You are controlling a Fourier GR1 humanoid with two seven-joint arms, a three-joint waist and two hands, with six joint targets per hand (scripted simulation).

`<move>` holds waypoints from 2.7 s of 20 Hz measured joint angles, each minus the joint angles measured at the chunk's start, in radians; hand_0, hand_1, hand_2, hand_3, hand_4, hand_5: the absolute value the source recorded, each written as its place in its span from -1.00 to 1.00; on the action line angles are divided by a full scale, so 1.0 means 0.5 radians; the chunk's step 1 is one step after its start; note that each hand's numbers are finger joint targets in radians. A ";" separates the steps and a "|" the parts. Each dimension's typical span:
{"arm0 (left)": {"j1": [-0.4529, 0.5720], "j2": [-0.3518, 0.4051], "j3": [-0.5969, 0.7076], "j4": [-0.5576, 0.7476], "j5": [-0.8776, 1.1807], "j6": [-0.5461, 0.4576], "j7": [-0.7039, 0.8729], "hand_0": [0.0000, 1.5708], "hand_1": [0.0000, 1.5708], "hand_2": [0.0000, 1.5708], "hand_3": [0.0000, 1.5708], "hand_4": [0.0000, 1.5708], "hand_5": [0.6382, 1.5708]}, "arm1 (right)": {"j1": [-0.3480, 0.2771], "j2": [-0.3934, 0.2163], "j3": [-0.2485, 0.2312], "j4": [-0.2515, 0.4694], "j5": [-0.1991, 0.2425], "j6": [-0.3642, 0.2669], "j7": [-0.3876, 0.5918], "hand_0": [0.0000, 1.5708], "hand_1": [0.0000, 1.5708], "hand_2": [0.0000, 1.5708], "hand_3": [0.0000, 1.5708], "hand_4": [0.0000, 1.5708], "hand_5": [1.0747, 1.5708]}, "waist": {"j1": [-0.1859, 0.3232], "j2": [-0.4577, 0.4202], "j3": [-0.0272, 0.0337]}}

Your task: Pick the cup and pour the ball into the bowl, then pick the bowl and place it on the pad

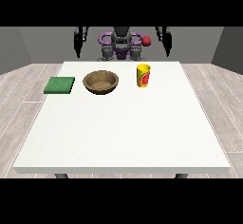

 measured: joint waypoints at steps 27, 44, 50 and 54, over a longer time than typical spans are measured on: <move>-0.329 0.019 0.350 0.156 0.322 -0.113 -0.360 -1.00 -1.00 -1.00 -1.00 -1.00 0.90 | -0.147 -0.245 -0.444 -0.085 -0.457 0.460 -0.132 -1.00 -1.00 -1.00 -1.00 -1.00 1.00 | -0.129 0.137 0.020; -0.680 -0.116 0.412 1.259 0.135 0.099 -1.355 -1.00 -1.00 -1.00 -1.00 -1.00 0.88 | -0.300 -0.272 -0.486 0.091 -0.417 0.581 -0.417 -1.00 -1.00 -1.00 -1.00 -1.00 1.00 | -0.281 0.457 0.020; -0.817 -0.073 0.488 1.616 0.138 0.134 -1.624 -1.00 -1.00 -1.00 -1.00 -1.00 0.89 | -0.295 -0.272 -0.479 0.104 -0.409 0.631 -0.489 -1.00 -1.00 -1.00 -1.00 -1.00 1.00 | -0.321 0.530 0.019; -0.935 -0.072 0.499 1.793 0.140 0.164 -1.688 -1.00 -1.00 -1.00 -1.00 -1.00 0.91 | -0.353 -0.280 -0.500 0.164 -0.407 0.617 -0.484 -1.00 -1.00 -1.00 -1.00 -1.00 1.00 | -0.304 0.536 0.019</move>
